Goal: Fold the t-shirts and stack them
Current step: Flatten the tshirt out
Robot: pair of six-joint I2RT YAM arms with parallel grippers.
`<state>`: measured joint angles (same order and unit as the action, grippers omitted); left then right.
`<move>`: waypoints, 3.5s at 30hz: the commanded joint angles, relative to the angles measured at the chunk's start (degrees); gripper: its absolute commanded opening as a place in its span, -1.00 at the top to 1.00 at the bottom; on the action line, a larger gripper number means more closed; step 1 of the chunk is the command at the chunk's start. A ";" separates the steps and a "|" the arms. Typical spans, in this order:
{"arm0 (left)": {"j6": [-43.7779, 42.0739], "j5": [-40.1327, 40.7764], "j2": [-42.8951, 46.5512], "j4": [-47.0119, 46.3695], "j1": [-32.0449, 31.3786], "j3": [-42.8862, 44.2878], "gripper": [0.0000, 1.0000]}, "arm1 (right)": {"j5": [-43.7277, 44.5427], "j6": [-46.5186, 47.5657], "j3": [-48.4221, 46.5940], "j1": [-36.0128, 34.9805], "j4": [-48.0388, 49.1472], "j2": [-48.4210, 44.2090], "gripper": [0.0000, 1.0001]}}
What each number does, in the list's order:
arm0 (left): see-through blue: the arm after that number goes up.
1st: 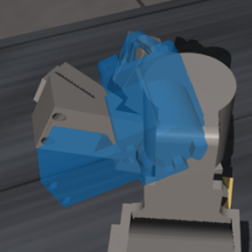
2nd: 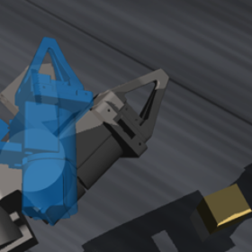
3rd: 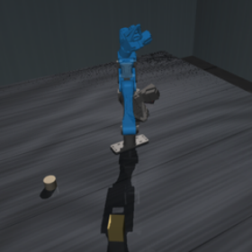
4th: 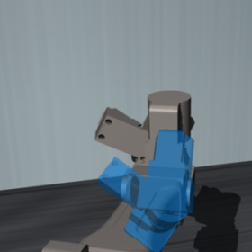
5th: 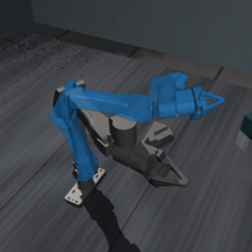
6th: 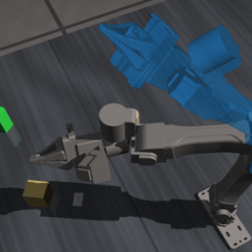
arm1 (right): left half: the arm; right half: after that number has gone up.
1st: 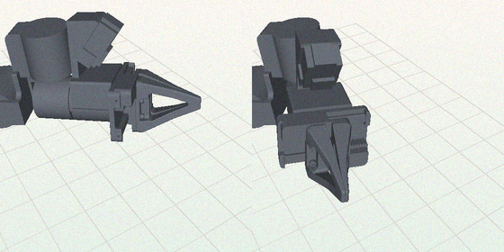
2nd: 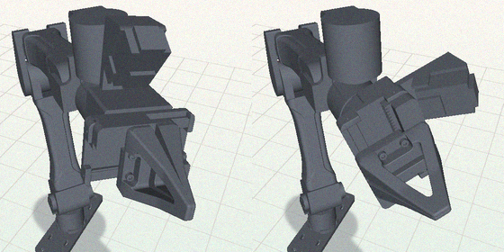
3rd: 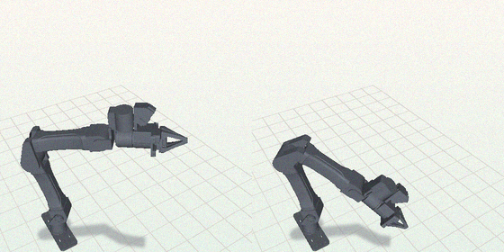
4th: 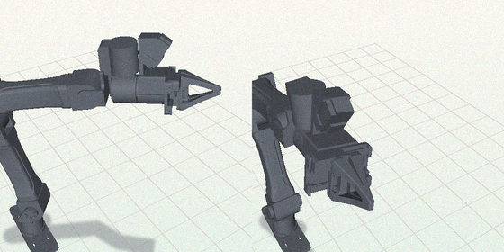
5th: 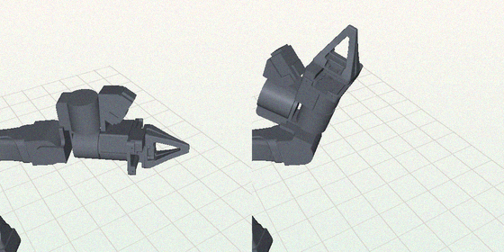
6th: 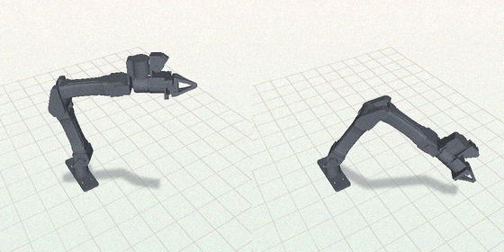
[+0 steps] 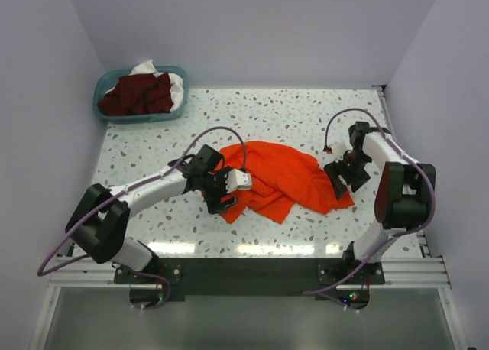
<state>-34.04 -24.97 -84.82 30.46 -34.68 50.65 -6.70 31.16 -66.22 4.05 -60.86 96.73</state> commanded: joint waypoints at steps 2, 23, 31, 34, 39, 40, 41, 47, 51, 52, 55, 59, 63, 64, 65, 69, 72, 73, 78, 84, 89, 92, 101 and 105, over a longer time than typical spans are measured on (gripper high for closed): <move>-1.73 7.21 -2.18 -6.99 -4.60 -1.70 -0.57 | 2.13 -3.38 0.21 -0.28 4.43 3.19 -0.41; -4.36 15.31 -7.29 -10.78 5.46 3.38 1.00 | -0.50 -4.35 -7.94 3.76 2.16 5.58 1.00; -3.23 6.87 -13.79 -6.19 12.35 30.45 1.00 | -7.36 -6.54 -38.08 8.51 -2.07 5.39 1.00; 2.46 7.92 -17.22 -12.07 13.40 38.89 1.00 | -8.07 -11.10 -47.75 10.09 1.35 5.93 1.00; 16.43 7.93 -25.90 -22.80 17.09 58.82 1.00 | -8.60 -18.49 -66.89 11.59 4.51 8.30 1.00; 18.12 7.49 -27.23 -23.68 18.23 62.25 1.00 | -7.81 -19.28 -69.03 11.68 5.48 8.21 1.00; 19.70 6.61 -29.68 -25.60 18.59 68.38 1.00 | -7.02 -20.34 -72.27 11.85 7.93 7.60 1.00; 25.61 -2.09 -29.36 -33.88 21.40 73.55 1.00 | -3.23 -20.01 -71.52 14.05 16.91 0.05 1.00; 24.99 -10.77 -19.46 -34.41 24.74 60.21 1.00 | -7.44 -14.21 -56.29 13.96 14.28 -9.87 1.00; 25.08 -12.97 -17.51 -34.24 26.57 56.61 1.00 | -7.71 -13.15 -52.65 13.96 14.71 -14.94 1.00; 22.71 -20.62 -11.18 -27.15 28.60 45.61 1.00 | -8.33 -10.16 -44.36 13.96 15.33 -21.73 1.00; 25.15 -28.72 -2.48 -22.11 29.05 29.65 1.00 | -7.54 -14.43 -46.18 14.05 18.49 -22.82 1.00; 41.03 -34.61 8.32 -25.97 28.96 16.08 1.00 | -12.79 -21.74 -54.79 13.88 20.07 -17.65 1.00; 43.60 -34.36 10.18 -27.28 29.40 13.71 1.00 | -13.60 -22.97 -55.77 13.44 19.99 -15.97 1.00; 45.71 -34.44 11.68 -29.47 29.75 9.77 1.00 | -13.60 -24.64 -56.47 11.26 19.90 -14.65 1.00; 57.21 -35.23 16.34 -29.58 34.48 3.06 1.00 | -8.96 -21.06 -51.42 -2.00 21.82 -9.99 1.00; 56.11 -32.52 17.58 -23.71 39.75 0.42 1.00 | -4.82 -19.03 -45.15 -12.29 26.22 -6.57 1.00; 54.97 -31.38 17.58 -19.17 41.17 -0.11 1.00 | -2.73 -18.42 -44.27 -16.49 26.93 -5.07 1.00; 43.39 -18.65 13.72 -3.50 48.20 1.64 1.00 | 0.63 -17.62 -39.44 -27.59 30.62 3.36 1.00; 43.44 -8.26 6.52 3.38 57.42 5.05 0.03 | -6.01 -18.58 -56.00 -35.87 14.93 20.85 -0.91; 39.86 -9.38 3.17 0.92 56.32 10.77 -0.42 | -14.03 -16.66 -50.93 -27.10 5.75 14.76 -0.97; 31.71 -9.22 0.72 1.62 49.03 15.43 -0.40 | -12.64 -14.82 -37.30 -21.21 3.57 9.02 -0.89; 24.38 -9.04 -15.07 -0.67 30.11 27.72 -0.36 | -7.46 -8.66 -11.77 -9.77 -4.08 -2.33 -0.16; 24.81 -10.80 -22.75 0.21 28.61 36.51 -0.35 | -5.96 -8.92 -7.18 -9.24 -4.18 -3.47 -0.07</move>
<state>-6.74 -34.22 -104.53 29.76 -5.82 81.28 -14.35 20.73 -75.13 -5.56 -62.63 95.42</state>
